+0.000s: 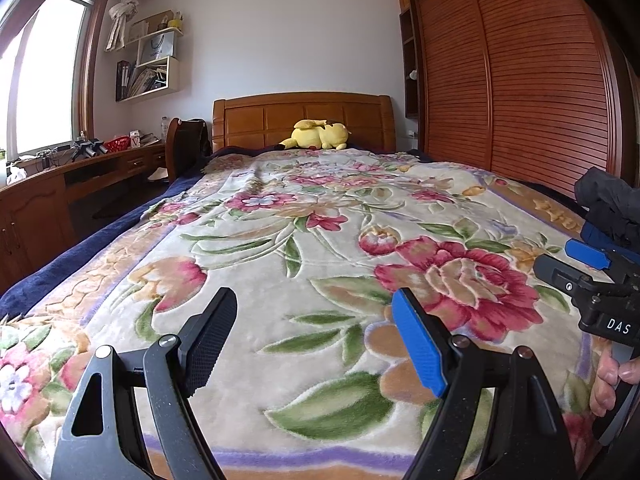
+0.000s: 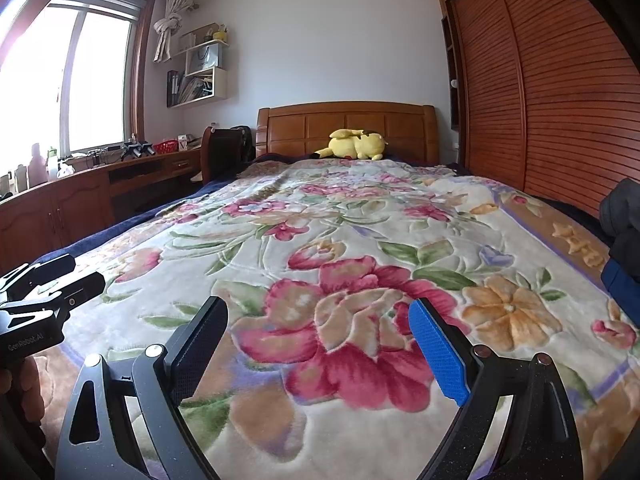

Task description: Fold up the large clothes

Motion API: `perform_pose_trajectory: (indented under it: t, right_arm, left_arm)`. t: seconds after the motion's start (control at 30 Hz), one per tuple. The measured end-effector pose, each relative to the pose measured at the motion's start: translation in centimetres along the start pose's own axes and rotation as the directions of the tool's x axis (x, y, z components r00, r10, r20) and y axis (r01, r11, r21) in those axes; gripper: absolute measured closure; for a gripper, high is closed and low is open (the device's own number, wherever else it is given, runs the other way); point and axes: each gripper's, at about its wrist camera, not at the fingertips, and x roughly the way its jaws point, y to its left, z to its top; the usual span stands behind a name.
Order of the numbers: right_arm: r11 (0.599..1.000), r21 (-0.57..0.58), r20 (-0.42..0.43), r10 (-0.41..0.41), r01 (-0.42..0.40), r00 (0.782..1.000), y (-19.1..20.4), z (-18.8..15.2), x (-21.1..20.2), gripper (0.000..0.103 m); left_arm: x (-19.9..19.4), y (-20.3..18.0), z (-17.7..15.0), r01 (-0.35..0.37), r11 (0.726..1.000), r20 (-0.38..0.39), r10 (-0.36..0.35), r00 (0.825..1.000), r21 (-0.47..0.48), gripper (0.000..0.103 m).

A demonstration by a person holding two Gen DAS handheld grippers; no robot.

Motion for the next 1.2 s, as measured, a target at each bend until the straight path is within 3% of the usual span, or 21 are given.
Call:
perform_pose_trajectory:
  t: [1.2]
  right_arm:
    - [1.000, -0.001, 0.014, -0.005, 0.005, 1.000, -0.87, -0.05, 0.22, 0.010]
  left_arm:
    - [-0.27, 0.07, 0.03, -0.013, 1.000, 0.012, 0.013, 1.000, -0.007, 0.022]
